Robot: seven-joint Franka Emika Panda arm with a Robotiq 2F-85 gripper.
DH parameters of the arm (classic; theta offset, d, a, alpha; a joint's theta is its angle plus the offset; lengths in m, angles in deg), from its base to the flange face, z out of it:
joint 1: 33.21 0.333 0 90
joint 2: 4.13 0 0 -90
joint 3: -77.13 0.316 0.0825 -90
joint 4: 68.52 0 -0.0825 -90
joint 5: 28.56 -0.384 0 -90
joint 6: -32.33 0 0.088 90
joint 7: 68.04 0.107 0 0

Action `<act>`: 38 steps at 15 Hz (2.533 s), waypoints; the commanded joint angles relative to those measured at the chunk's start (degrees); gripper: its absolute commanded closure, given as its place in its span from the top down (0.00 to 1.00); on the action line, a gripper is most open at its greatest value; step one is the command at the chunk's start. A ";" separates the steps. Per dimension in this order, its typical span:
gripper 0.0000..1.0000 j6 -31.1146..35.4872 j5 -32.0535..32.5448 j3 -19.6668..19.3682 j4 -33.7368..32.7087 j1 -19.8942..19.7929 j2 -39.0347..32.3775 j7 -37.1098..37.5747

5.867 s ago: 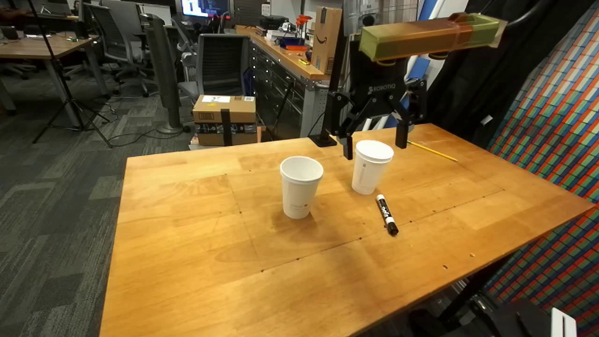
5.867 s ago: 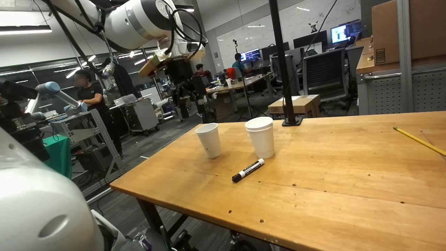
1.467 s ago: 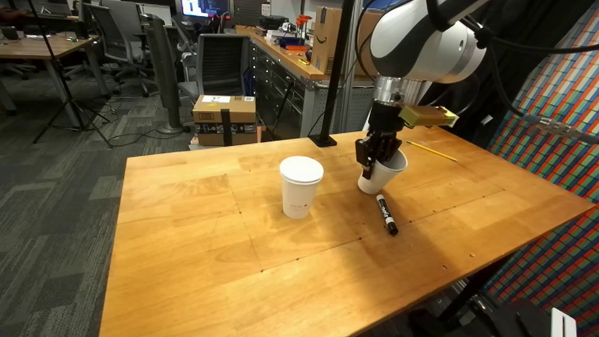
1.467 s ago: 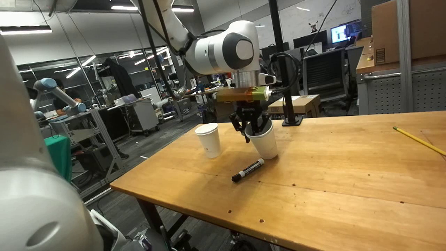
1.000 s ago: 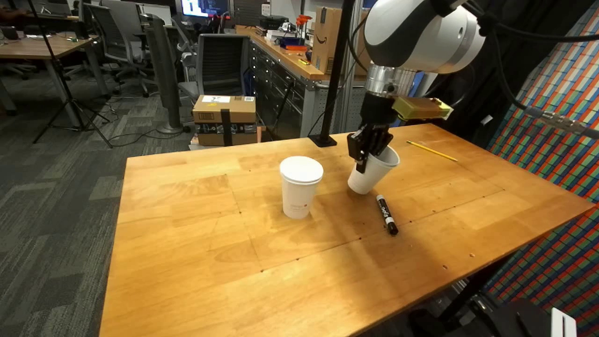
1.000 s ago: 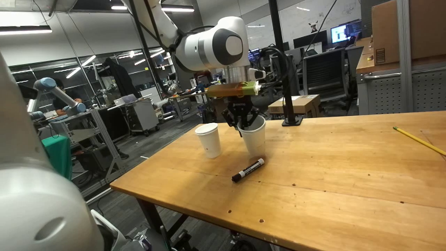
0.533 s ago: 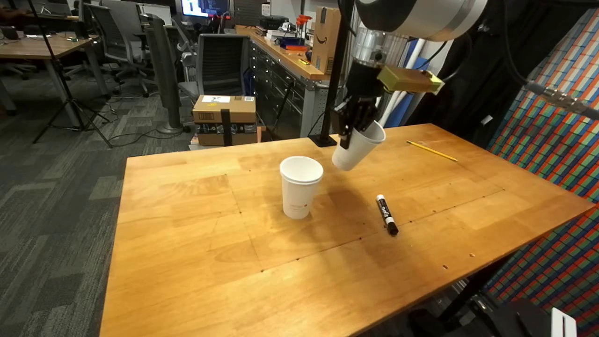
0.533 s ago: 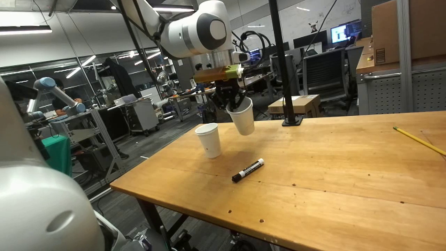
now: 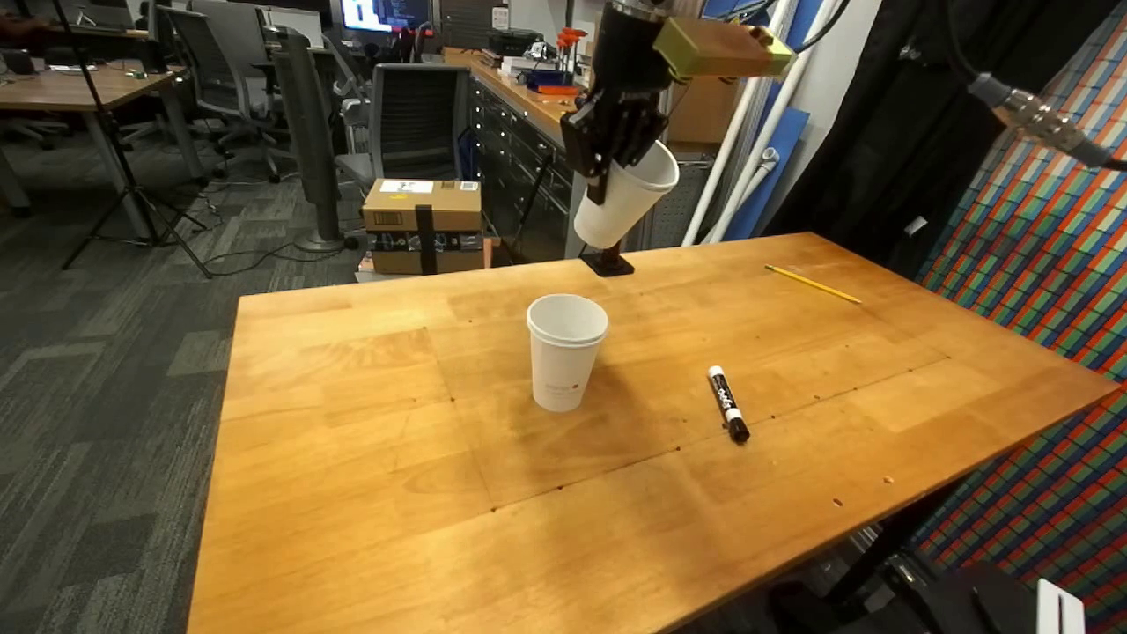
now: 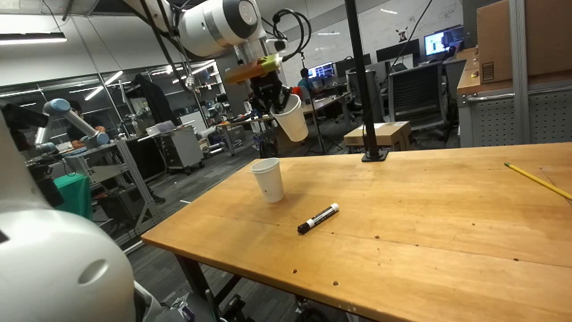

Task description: Put the cup in the other cups, then pick up the marker and put it in the cup

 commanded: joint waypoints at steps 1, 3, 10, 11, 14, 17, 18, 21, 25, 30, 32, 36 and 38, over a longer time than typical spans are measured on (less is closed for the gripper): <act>0.02 -4.62 5.10 1.56 -1.46 1.55 2.11 4.17; 0.02 -8.38 7.41 2.51 -1.69 2.22 3.19 5.79; 0.02 -19.13 10.42 6.02 -3.94 4.38 3.62 11.62; 0.02 -19.95 10.30 6.67 -4.59 4.85 3.20 12.68; 0.02 -22.54 9.63 8.95 -7.27 6.60 1.09 17.28; 0.02 -24.39 9.22 11.02 -9.28 8.56 -1.10 21.88; 0.02 -24.69 9.12 11.49 -9.95 9.19 -1.90 22.94; 0.02 -23.55 7.55 11.83 -10.50 10.55 -3.62 23.46; 0.02 -21.96 6.92 10.93 -10.01 10.77 -5.42 21.82; 0.02 -21.46 7.22 8.99 -9.87 10.05 -6.82 19.90; 0.02 -20.87 7.36 8.15 -9.96 9.74 -7.09 18.61; 0.02 -19.85 7.27 6.60 -10.46 9.00 -7.43 15.64; 0.02 -19.51 7.06 5.93 -10.56 8.53 -7.49 14.26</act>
